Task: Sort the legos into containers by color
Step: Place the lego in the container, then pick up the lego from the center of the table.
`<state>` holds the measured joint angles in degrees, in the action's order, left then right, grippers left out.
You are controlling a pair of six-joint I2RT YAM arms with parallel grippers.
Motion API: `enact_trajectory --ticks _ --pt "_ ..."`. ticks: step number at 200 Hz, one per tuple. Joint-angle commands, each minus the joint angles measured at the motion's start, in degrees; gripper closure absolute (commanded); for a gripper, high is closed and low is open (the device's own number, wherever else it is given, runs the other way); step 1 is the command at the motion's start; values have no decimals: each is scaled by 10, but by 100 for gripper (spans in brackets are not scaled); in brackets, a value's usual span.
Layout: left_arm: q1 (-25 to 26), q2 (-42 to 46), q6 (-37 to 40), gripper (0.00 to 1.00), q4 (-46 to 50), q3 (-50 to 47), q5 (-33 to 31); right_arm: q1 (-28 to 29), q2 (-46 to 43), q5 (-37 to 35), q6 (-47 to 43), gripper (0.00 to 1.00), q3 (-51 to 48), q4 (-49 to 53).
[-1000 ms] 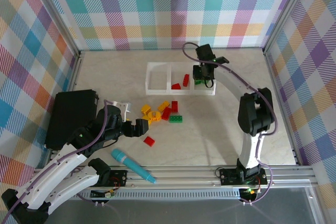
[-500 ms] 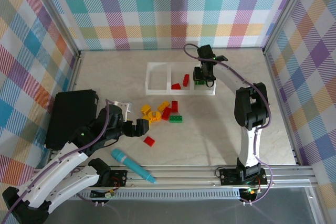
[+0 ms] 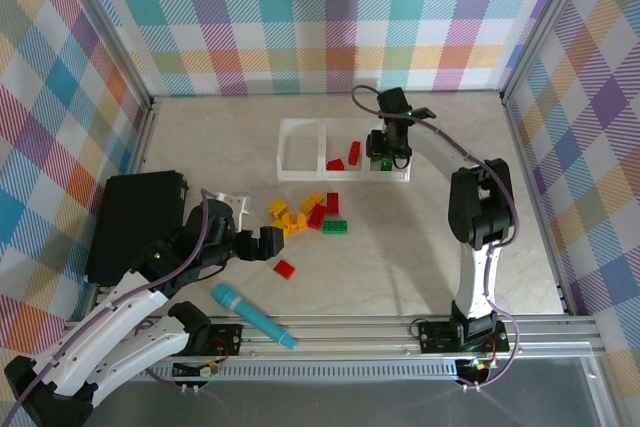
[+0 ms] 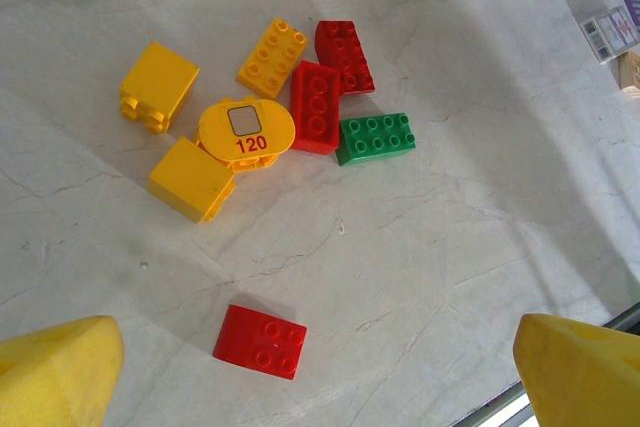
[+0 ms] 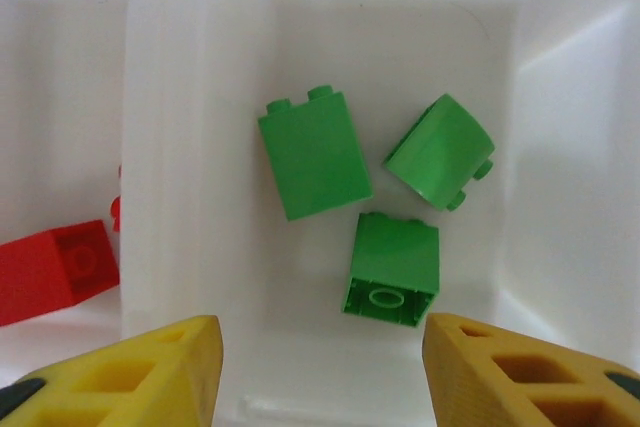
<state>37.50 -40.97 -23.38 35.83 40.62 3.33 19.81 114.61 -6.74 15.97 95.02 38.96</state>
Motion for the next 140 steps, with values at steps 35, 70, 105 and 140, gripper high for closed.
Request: enact_trajectory --ticks 35,70,105,140 --pt "9 -6 -7 1 -6 -3 -2 3 -136 98 14 39 -115 -39" --pt "9 -7 -6 0 -9 -3 -1 18 -173 162 -54 38 -171 -56" --pt "9 -4 -6 0 -15 -6 -5 75 -175 201 -200 37 -207 -62" --pt "9 5 -6 0 -12 -7 -6 131 -186 182 -356 36 -288 -129"
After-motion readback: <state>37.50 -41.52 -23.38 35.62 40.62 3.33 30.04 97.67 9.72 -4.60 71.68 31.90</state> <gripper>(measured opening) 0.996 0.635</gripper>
